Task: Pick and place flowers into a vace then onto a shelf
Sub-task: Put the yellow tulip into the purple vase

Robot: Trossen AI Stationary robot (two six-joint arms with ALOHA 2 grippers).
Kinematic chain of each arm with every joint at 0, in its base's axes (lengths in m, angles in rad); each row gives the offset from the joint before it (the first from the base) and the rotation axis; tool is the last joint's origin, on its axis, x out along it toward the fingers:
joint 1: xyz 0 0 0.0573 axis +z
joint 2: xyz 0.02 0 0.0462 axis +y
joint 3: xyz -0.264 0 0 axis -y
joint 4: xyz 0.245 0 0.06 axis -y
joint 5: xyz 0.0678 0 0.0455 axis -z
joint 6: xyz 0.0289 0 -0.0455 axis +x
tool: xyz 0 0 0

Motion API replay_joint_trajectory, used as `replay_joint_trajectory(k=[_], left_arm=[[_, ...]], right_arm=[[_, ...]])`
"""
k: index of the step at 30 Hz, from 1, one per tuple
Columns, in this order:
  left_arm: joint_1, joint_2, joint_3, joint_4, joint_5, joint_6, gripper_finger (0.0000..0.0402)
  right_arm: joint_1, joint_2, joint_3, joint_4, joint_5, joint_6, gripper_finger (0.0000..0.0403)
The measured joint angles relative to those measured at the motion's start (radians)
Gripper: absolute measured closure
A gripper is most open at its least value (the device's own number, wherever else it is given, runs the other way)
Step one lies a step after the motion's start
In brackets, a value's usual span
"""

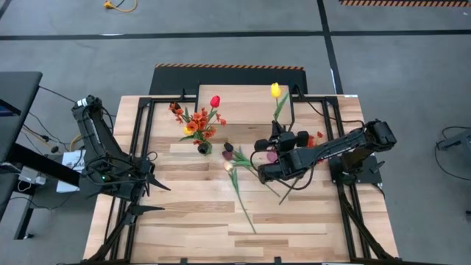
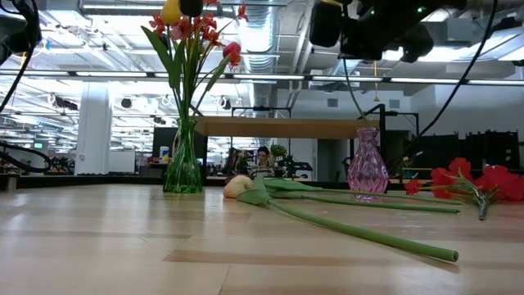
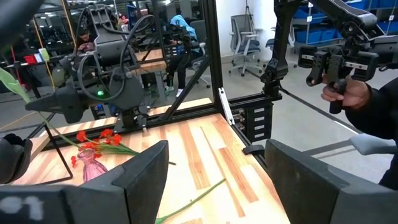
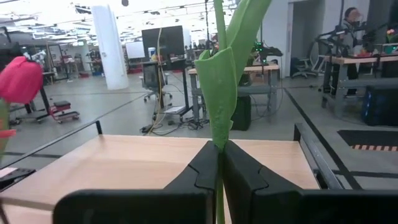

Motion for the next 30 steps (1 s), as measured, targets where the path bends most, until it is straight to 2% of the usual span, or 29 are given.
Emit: replay_joint_trajectory(k=[11,30], left_arm=[[0.000,0.000,0.000,0.000,0.000,0.000,0.0145],[0.000,0.000,0.000,0.004,0.001,0.000,0.0145]], right_arm=[[0.024,0.000,0.000,-0.010,-0.001,-0.028,0.0382],[0.066,0.000,0.000,-0.058,-0.005,-0.069,0.0386]])
